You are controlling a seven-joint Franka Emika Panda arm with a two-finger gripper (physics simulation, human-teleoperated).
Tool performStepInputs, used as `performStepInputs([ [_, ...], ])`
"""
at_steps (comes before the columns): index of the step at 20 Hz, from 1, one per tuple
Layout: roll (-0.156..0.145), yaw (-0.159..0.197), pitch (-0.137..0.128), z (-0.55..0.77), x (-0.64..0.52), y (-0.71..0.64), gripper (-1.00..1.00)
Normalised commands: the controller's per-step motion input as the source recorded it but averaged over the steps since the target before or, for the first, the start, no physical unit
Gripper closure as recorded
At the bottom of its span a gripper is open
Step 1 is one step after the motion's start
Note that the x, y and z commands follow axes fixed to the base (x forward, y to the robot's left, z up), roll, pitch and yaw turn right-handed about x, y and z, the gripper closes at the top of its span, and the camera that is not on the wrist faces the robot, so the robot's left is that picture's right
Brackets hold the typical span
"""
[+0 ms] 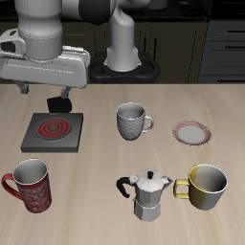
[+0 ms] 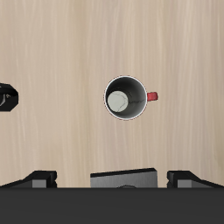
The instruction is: Place the red mug on the plate
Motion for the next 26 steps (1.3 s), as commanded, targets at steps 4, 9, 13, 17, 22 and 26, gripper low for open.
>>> performStepInputs([
  [4, 0.008, 0.006, 0.016, -0.01, 0.28, 0.08, -1.0],
  [9, 0.002, -0.007, 0.007, 0.08, 0.26, 0.0, -1.0],
  [13, 0.014, 0.016, 0.004, 0.01, 0.25, -0.11, -1.0],
  [17, 0.067, 0.067, -0.011, -0.07, 0.09, 0.12, -1.0],
  [22, 0.039, 0.017, 0.015, -0.06, 0.16, -0.08, -1.0],
  [26, 0.083, 0.0, -0.031, 0.06, 0.02, -0.06, -1.0],
])
